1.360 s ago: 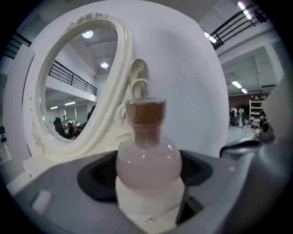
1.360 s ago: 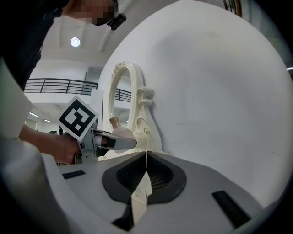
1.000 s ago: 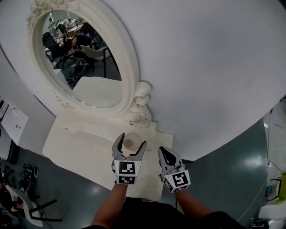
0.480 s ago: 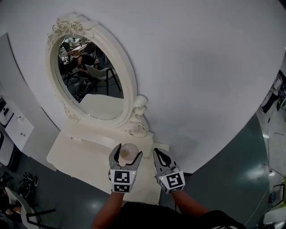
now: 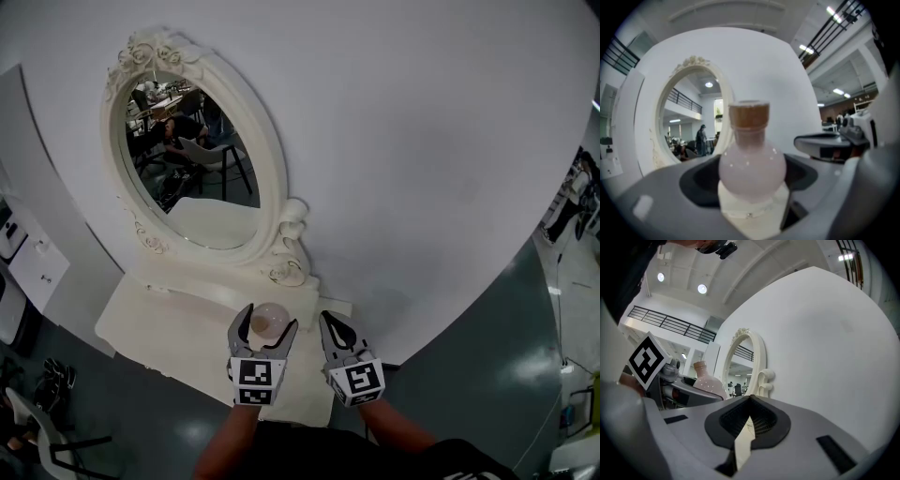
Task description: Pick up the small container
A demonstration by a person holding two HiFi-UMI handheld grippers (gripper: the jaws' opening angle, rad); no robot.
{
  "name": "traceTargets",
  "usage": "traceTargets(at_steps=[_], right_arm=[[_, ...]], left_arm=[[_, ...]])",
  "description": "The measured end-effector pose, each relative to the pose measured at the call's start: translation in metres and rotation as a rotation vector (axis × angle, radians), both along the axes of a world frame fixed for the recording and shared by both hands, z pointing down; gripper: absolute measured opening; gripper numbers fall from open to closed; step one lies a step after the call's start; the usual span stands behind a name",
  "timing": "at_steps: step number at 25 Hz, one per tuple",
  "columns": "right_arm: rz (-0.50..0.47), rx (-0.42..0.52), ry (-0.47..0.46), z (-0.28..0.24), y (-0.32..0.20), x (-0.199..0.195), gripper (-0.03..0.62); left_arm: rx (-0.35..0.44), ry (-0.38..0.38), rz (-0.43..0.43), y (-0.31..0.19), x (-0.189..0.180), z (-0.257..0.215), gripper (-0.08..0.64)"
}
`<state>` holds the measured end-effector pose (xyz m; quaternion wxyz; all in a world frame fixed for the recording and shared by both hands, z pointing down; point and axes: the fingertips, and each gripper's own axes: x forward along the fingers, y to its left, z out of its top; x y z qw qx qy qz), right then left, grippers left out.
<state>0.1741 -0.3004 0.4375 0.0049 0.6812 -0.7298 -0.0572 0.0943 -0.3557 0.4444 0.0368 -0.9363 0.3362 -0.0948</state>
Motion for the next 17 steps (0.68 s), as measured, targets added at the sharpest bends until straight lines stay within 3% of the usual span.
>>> traceTargets(at_steps=[17], right_arm=[[0.014, -0.012, 0.041, 0.007, -0.004, -0.002, 0.006]], left_arm=[[-0.026, -0.008, -0.003, -0.008, -0.001, 0.013, 0.396]])
